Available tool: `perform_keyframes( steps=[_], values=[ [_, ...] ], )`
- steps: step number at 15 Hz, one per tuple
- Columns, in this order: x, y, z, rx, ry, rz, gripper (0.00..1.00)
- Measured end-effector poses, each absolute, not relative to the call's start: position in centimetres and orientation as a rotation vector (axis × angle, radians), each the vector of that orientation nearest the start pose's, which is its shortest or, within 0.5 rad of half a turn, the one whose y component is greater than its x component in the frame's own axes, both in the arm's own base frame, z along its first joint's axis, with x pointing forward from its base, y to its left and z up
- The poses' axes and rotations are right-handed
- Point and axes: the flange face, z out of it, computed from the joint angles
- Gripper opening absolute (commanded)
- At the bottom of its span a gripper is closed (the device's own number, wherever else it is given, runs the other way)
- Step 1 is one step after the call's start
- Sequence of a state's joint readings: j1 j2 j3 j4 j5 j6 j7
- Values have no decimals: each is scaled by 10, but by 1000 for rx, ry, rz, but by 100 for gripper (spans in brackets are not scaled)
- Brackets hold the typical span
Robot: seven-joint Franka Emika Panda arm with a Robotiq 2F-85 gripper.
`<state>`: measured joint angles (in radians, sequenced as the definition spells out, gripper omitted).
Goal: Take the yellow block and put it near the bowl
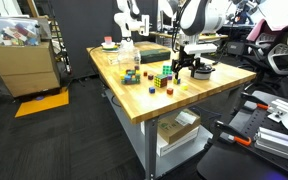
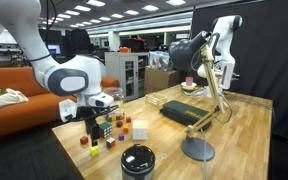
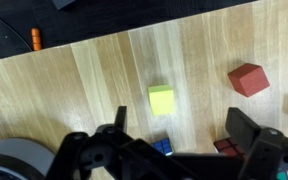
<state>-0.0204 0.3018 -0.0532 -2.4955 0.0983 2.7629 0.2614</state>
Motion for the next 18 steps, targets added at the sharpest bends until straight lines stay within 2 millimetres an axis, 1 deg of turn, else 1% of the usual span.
perform_keyframes(
  steps=[3, 6, 12, 18],
  values=[
    [467, -47, 161, -3034, 687, 44, 100],
    [470, -51, 155, -3037, 669, 53, 100],
    [470, -54, 137, -3058, 602, 99, 100],
    [474, -55, 127, -3065, 576, 118, 100]
  ],
)
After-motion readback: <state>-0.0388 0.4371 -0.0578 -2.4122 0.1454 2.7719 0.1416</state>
